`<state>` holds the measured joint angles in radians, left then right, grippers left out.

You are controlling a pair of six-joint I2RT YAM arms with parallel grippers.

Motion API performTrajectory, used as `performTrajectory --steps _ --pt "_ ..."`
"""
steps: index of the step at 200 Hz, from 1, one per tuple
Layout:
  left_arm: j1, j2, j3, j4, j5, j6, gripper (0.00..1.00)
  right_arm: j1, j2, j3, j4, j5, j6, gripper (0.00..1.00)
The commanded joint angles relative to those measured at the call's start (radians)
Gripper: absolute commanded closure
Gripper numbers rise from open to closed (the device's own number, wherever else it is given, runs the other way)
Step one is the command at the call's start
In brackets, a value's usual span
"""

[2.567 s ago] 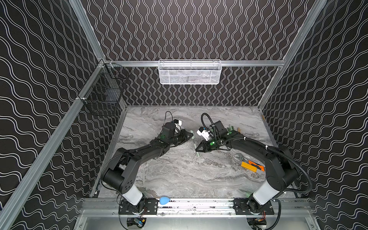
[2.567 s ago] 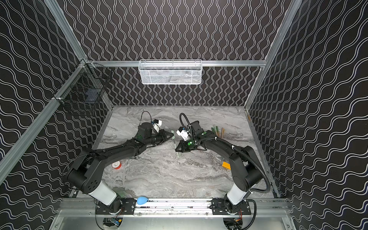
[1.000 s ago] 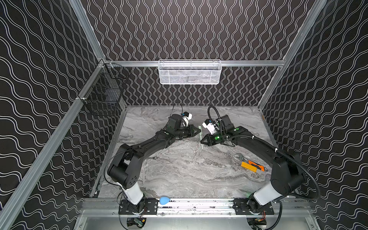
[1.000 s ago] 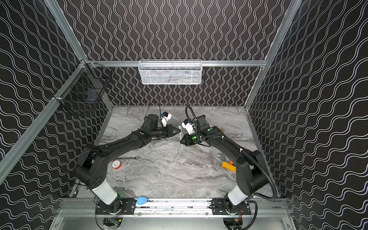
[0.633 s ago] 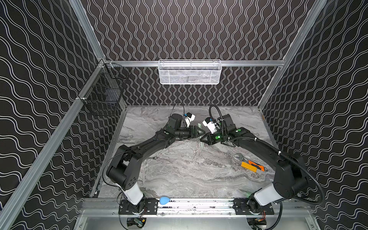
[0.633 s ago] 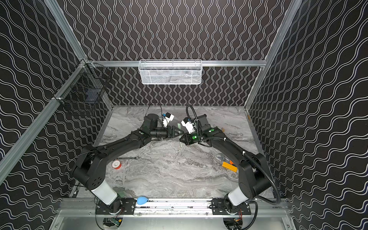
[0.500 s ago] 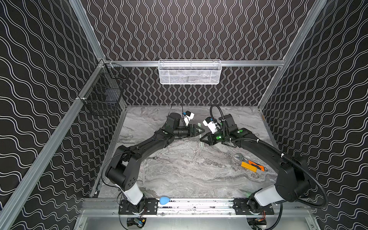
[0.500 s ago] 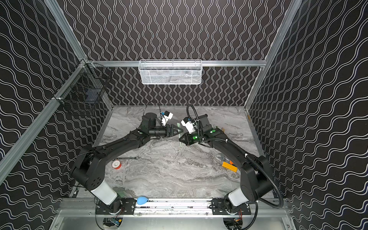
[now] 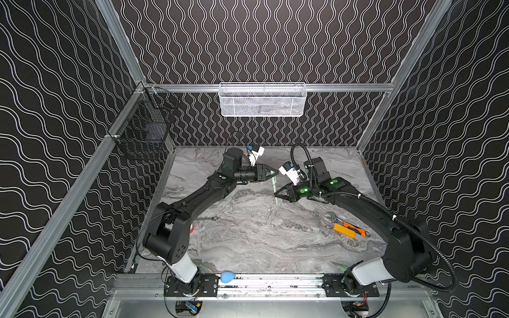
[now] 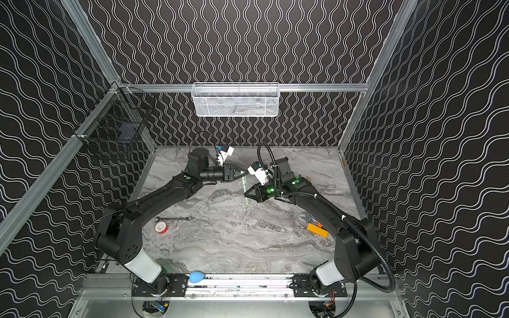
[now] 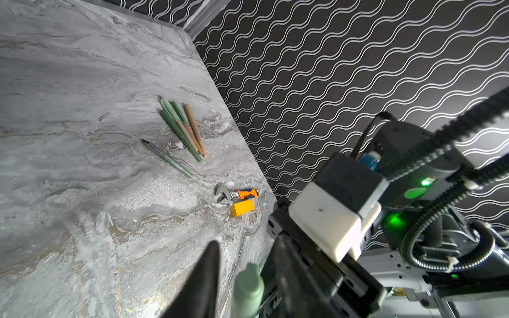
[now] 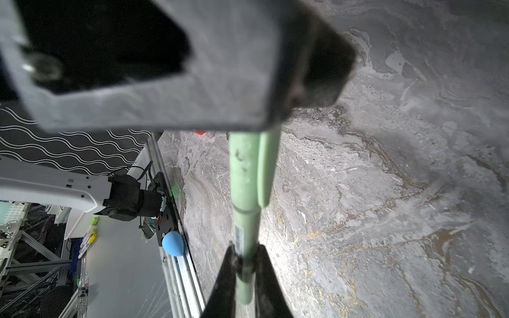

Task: Insert the pens into the pen caps
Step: 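Open the left gripper off the cap while the right gripper holds the pen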

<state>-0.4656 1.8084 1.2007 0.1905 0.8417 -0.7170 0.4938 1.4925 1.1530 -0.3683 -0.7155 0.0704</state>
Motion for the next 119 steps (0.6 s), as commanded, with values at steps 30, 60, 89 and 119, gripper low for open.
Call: performTrajectory --steps 30,60,89,119 --pt "-0.002 -0.006 0.022 -0.119 0.062 0.121 1.00 0.000 0.005 0.036 0.008 -0.012 0.017 1.00" --pt "-0.014 -0.007 0.027 -0.142 0.106 0.140 1.00 -0.003 -0.001 0.041 0.045 0.009 0.038 1.00" --pt "-0.025 -0.017 0.006 -0.127 0.148 0.126 1.00 -0.005 0.001 0.059 0.057 0.039 0.035 1.00" --pt "-0.029 -0.037 -0.029 -0.151 0.165 0.142 1.00 -0.031 0.003 0.087 0.063 0.057 0.028 1.00"
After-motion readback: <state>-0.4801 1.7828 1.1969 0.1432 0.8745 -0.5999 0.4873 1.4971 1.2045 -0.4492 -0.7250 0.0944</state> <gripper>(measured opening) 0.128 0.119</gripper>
